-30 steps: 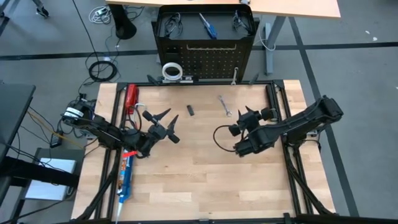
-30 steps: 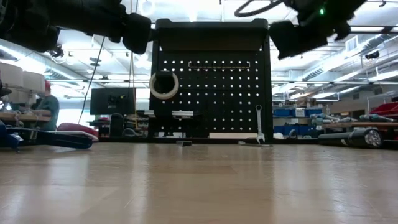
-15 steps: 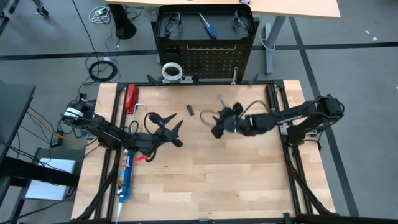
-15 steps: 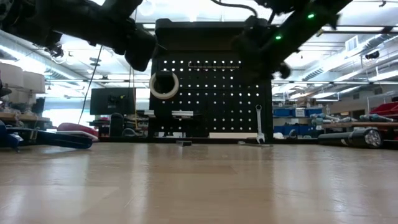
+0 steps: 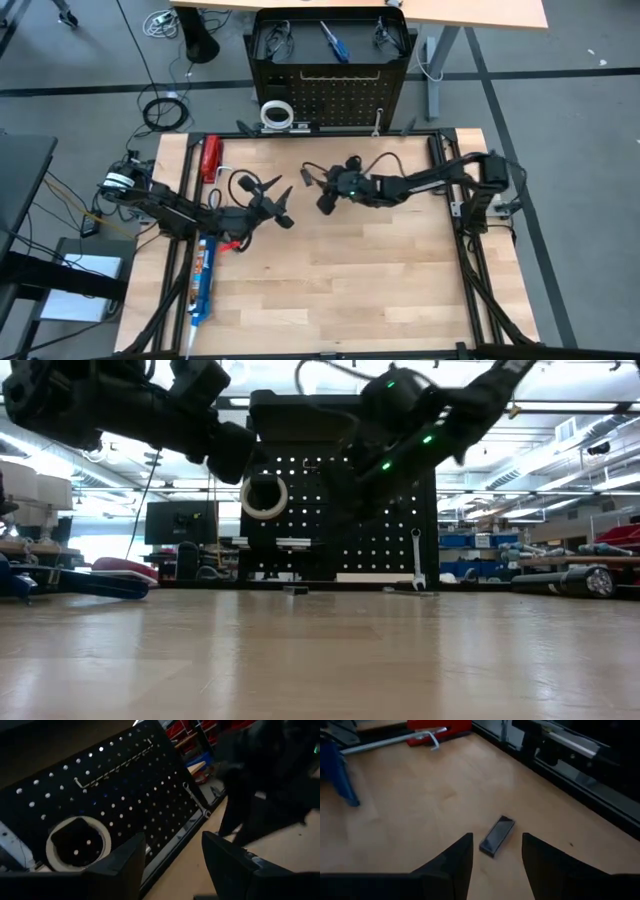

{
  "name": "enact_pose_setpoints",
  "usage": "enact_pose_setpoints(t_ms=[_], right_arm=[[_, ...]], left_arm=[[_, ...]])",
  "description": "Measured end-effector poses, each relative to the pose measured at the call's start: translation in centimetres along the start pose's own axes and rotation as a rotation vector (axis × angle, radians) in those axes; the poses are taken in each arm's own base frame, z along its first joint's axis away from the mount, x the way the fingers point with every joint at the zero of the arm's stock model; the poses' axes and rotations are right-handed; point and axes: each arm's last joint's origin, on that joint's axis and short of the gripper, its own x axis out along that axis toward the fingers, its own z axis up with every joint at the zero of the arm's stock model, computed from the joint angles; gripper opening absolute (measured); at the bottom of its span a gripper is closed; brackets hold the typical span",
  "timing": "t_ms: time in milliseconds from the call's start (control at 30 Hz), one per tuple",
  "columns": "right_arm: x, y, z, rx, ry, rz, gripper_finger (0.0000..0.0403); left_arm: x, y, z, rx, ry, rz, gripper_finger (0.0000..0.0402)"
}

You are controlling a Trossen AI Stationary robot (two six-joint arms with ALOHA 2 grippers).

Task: Hang tools onto peg board
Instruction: Hang the wrench onto the black pegboard

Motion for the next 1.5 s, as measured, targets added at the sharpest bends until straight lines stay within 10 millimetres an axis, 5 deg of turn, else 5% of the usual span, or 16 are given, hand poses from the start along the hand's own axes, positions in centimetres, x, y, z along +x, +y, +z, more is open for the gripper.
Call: enact_pose_setpoints(t_ms=[200,333,900,1200,1500], right_arm=[[2.8,0.9,-0.2,-0.015,0.025,0.037,0.0186],[3.5,-0.3,-0.2,0.056,0.095,0.051,0.0201],[-0.5,-7.0,-0.9,0.176,0.570,-0.247,0.0206],[-0.5,-9.2,-1.4,0.201,0.663,-0.255,0.0192],[-0.1,-12.3,-4.0,0.323,0.740,-0.135,0.0190]], left_arm=[[1.2,1.1,0.1,0.045,-0.005,0.061,0.0202],[1.3,1.4,0.2,0.041,-0.014,0.069,0.0202],[0.5,1.3,-1.9,0.013,-0.010,-0.002,0.0202],[1.2,1.3,-1.9,-0.051,-0.080,-0.114,0.0202],[1.1,1.3,-1.9,-0.049,-0.080,-0.116,0.0202]])
